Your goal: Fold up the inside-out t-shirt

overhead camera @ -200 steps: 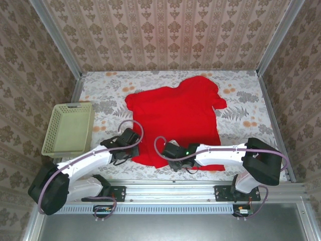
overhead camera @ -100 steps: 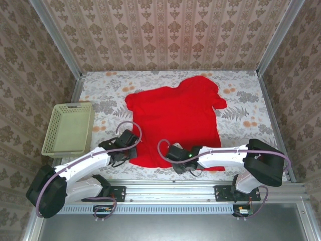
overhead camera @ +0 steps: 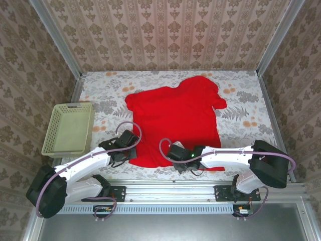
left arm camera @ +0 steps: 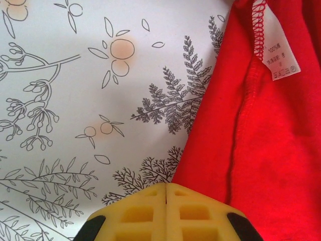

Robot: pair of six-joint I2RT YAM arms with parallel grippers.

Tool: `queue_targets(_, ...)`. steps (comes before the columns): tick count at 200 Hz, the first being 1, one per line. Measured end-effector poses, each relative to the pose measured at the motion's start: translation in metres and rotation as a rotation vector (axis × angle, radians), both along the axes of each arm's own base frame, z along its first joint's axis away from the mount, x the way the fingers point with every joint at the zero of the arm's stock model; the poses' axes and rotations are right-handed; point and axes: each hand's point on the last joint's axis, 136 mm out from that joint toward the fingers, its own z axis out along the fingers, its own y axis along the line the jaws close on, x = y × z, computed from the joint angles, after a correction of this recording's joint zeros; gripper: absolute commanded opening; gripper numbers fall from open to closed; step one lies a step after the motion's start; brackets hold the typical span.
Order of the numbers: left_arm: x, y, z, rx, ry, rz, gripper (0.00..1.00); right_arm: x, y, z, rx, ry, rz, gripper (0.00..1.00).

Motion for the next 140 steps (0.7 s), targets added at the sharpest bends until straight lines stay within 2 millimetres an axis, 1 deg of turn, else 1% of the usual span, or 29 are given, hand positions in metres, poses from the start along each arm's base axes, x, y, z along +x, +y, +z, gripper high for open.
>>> queue_targets(13,0.0,0.001,0.0,0.003,0.0,0.001,0.0,0.001,0.0,0.002,0.004,-0.006,-0.001,0.19)
queue_targets(47,-0.002,0.002,-0.002,0.009,0.005,0.002,0.0,0.004,-0.003,0.009,0.003,-0.036,-0.01,0.07)
queue_targets(65,-0.004,0.004,-0.002,0.008,0.005,0.001,0.0,0.007,-0.007,0.012,-0.009,-0.053,-0.018,0.04)
queue_targets(71,-0.004,0.004,-0.001,0.006,0.003,0.001,0.02,0.007,-0.008,0.014,-0.008,-0.06,-0.02,0.03)
queue_targets(88,-0.002,0.002,0.008,-0.023,-0.028,0.0,0.11,0.01,-0.009,0.03,0.009,-0.09,-0.02,0.03)
queue_targets(99,0.0,0.0,0.017,-0.05,-0.062,-0.007,0.21,0.014,-0.006,0.049,0.05,-0.123,-0.015,0.04)
queue_targets(118,0.003,-0.007,0.038,-0.109,-0.144,-0.055,0.36,0.022,0.002,0.09,0.138,-0.195,-0.006,0.04)
queue_targets(128,0.003,-0.015,0.052,-0.143,-0.2,-0.107,0.45,0.026,0.005,0.109,0.184,-0.227,-0.005,0.04)
queue_targets(140,0.002,-0.027,0.068,-0.18,-0.264,-0.179,0.59,0.032,0.005,0.125,0.219,-0.256,-0.01,0.04)
